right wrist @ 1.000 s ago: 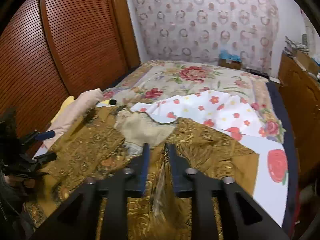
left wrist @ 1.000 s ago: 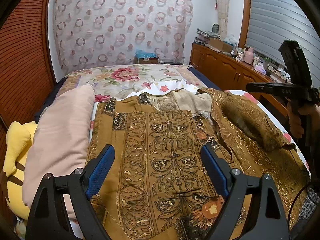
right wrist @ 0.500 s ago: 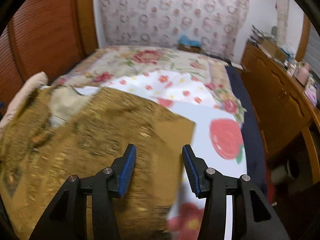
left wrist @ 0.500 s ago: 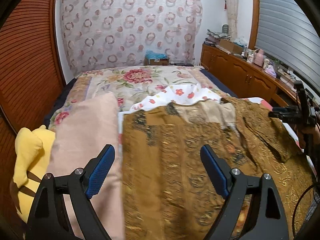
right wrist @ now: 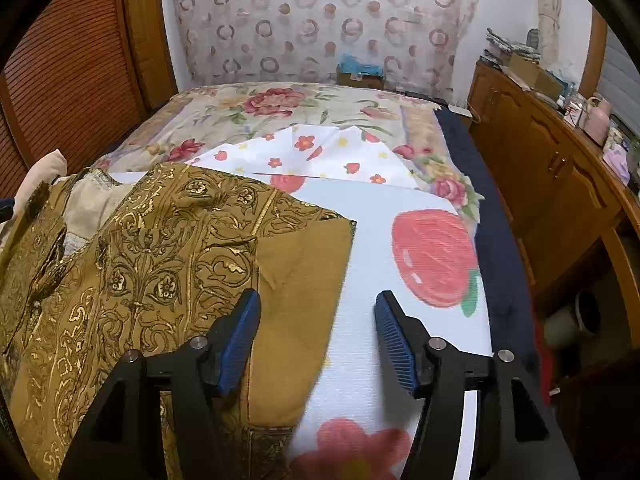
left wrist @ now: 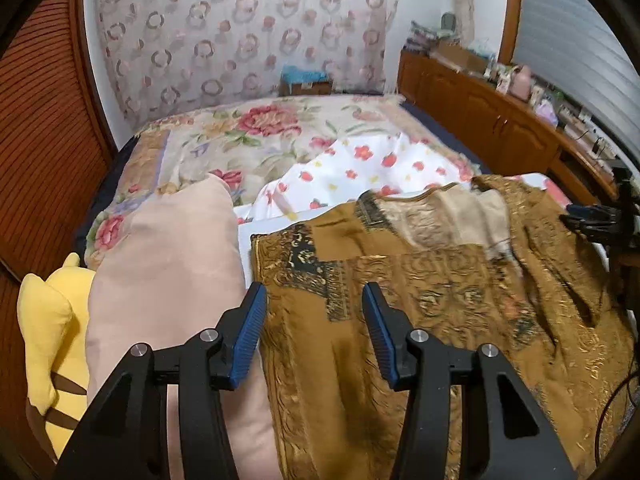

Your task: Fold small clothes

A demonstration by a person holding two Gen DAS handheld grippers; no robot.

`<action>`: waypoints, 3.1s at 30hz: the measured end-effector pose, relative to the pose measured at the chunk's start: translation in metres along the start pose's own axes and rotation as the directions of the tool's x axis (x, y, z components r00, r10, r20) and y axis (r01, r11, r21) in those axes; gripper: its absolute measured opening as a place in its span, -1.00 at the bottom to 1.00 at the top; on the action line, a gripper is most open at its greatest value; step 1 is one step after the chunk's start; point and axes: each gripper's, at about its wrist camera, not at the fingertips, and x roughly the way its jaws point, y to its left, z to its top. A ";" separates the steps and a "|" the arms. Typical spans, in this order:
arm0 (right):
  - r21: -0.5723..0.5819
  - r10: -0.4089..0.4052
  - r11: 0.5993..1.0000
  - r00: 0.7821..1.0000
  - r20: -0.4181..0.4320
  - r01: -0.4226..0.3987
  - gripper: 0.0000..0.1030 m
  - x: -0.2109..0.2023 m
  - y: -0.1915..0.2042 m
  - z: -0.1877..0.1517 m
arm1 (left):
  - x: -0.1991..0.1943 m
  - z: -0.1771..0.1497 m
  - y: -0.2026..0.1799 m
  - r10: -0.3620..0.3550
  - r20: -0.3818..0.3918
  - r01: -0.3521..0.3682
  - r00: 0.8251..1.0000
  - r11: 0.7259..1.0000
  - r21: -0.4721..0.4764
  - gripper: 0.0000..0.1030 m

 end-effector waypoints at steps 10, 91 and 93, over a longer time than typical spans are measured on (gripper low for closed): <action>0.009 -0.005 1.000 1.000 -0.004 0.005 0.30 0.002 -0.001 0.002 | 0.028 0.011 0.004 0.038 -0.077 -0.036 0.996 0.999 0.025 -0.08; 0.022 0.138 0.988 0.947 0.291 -0.150 -0.92 -0.188 -0.001 -0.176 | -0.208 -0.178 -0.016 0.008 0.313 0.036 0.950 0.990 -0.136 -0.93; 0.027 0.142 0.987 0.949 0.282 -0.156 -0.92 -0.195 -0.001 -0.185 | -0.213 -0.186 -0.018 0.009 0.309 0.034 0.951 0.990 -0.134 -0.93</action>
